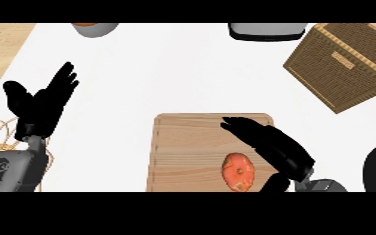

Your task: Pick the squash from the cutting board and place it in the basket

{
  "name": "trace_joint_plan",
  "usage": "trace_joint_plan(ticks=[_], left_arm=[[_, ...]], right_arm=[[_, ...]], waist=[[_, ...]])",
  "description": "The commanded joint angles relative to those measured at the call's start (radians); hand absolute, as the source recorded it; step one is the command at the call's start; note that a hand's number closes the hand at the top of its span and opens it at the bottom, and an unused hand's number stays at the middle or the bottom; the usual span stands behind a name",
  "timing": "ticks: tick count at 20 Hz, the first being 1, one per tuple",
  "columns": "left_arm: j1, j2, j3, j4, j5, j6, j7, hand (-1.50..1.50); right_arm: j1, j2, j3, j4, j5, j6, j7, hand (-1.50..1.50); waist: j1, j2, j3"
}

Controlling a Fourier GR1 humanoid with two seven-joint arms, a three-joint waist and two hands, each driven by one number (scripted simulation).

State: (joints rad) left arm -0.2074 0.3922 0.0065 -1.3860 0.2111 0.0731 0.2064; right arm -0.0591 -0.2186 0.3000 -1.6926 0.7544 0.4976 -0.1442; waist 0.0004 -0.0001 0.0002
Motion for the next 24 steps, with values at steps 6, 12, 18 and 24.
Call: trace_joint_plan(ticks=[6, 12, 18, 24], left_arm=[[0.014, -0.032, 0.060, 0.026, -0.043, -0.063, -0.022, 0.00], [0.021, -0.079, 0.054, -0.016, -0.092, -0.051, 0.002, 0.00], [0.035, -0.075, 0.094, -0.090, -0.093, -0.066, 0.074, 0.00], [0.046, -0.093, 0.108, -0.056, -0.103, -0.105, 0.020, 0.00]], right_arm=[[0.003, 0.005, -0.056, 0.023, -0.034, 0.042, -0.079, -1.50], [0.063, -0.013, -0.011, 0.006, 0.006, 0.034, -0.159, -1.50], [0.050, 0.019, 0.006, 0.068, 0.099, -0.046, -0.147, -1.50], [0.129, 0.035, 0.081, 0.091, 0.198, -0.154, -0.166, -1.50]], waist=[[0.000, 0.000, 0.000], [-0.001, -0.001, 0.000], [0.001, -0.001, 0.000], [0.000, -0.001, 0.000]])
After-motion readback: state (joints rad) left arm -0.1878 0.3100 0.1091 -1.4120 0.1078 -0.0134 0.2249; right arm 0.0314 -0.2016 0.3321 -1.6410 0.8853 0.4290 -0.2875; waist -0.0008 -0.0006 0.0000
